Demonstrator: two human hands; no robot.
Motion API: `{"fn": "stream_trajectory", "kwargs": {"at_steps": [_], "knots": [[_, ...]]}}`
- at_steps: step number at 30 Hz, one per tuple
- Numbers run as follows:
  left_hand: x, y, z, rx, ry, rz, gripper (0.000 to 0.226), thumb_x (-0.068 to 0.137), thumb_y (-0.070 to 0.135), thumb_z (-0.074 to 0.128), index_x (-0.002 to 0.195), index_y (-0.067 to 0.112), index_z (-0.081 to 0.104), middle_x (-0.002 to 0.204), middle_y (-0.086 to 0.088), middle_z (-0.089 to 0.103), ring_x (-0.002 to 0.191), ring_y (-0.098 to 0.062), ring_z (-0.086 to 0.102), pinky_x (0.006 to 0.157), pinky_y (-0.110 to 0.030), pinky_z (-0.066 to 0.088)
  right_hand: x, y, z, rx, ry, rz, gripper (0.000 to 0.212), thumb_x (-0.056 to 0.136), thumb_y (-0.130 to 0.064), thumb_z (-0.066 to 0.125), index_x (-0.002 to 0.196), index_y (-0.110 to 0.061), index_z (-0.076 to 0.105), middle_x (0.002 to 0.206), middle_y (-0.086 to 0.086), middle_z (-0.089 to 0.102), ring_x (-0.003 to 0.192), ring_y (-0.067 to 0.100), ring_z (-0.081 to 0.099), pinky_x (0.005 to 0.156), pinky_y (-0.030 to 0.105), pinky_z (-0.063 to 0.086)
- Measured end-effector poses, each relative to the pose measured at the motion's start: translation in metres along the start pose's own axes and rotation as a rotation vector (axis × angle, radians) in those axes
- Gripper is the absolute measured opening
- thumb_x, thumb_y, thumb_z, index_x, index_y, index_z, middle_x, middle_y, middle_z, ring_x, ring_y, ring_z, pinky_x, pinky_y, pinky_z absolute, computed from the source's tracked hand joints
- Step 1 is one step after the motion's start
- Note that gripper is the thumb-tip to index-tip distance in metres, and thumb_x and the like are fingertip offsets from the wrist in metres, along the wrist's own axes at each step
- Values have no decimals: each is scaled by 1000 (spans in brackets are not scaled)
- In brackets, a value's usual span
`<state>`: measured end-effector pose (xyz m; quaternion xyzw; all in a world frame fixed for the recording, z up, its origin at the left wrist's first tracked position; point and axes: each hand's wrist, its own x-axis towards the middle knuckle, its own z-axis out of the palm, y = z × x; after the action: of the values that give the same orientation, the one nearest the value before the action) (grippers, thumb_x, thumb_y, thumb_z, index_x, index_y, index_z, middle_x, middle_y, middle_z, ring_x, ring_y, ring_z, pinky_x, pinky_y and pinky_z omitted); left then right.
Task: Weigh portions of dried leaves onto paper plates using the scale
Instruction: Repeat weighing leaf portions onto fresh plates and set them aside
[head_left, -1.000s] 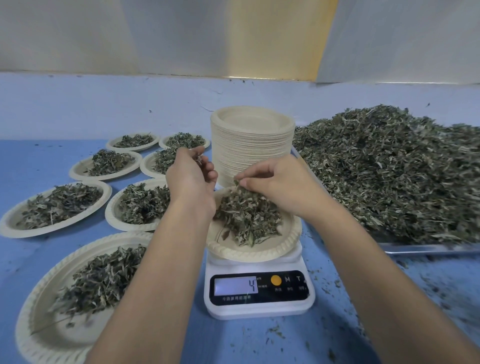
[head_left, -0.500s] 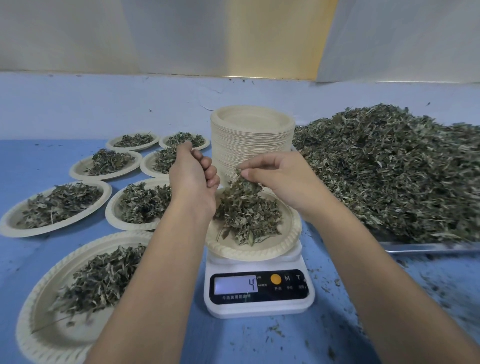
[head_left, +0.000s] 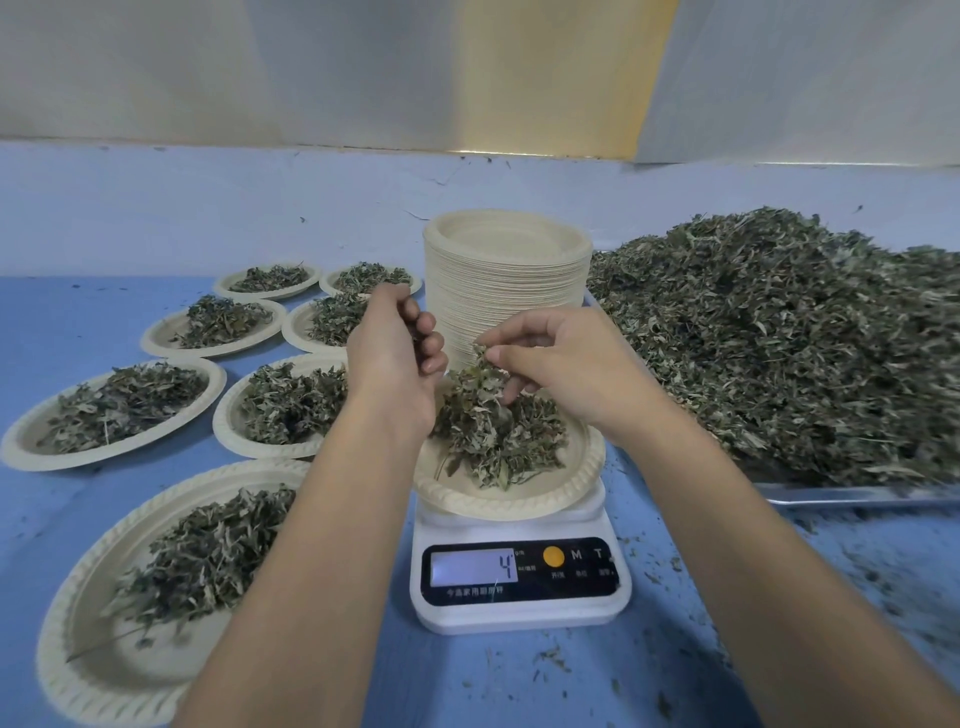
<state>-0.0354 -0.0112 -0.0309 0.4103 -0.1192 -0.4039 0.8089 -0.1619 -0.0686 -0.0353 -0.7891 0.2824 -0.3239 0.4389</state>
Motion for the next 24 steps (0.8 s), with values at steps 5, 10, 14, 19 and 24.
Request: {"fn": "stream_trajectory", "kwargs": {"at_steps": [5, 10, 14, 19, 24], "knots": [[-3, -1, 1, 62, -43, 2, 33, 92, 21, 46, 60, 20, 39, 43, 7, 35, 35, -7, 24, 34, -17, 17, 1, 2, 1, -18, -2, -12, 15, 85, -11, 69, 81, -25, 71, 66, -8, 70, 52, 6, 63, 58, 16, 44], [-3, -2, 1, 65, -41, 14, 32, 92, 20, 46, 60, 18, 41, 44, 7, 35, 35, -7, 24, 35, -17, 17, 0, -1, 0, 53, 15, -44, 15, 85, -9, 68, 83, -23, 71, 62, -9, 68, 49, 4, 60, 57, 15, 45], [-3, -2, 1, 77, -8, 23, 31, 92, 21, 48, 61, 19, 43, 44, 7, 38, 35, -6, 27, 34, -17, 19, -1, -6, -1, 237, 34, -95, 16, 85, -3, 66, 85, -19, 71, 62, -9, 68, 47, 3, 58, 54, 11, 44], [-1, 0, -1, 43, 31, 40, 30, 91, 20, 47, 61, 18, 41, 44, 8, 38, 35, -7, 30, 34, -17, 22, 1, -7, 0, 368, 39, -88, 18, 86, -4, 65, 85, -21, 71, 59, -11, 65, 48, 3, 56, 54, 11, 43], [1, 1, -3, -15, 54, 53, 31, 92, 18, 44, 61, 17, 40, 43, 7, 37, 35, -7, 28, 33, -18, 21, 1, -6, -1, 412, 25, -75, 18, 85, -3, 66, 85, -20, 72, 60, -9, 65, 47, 4, 55, 52, 13, 44]]}}
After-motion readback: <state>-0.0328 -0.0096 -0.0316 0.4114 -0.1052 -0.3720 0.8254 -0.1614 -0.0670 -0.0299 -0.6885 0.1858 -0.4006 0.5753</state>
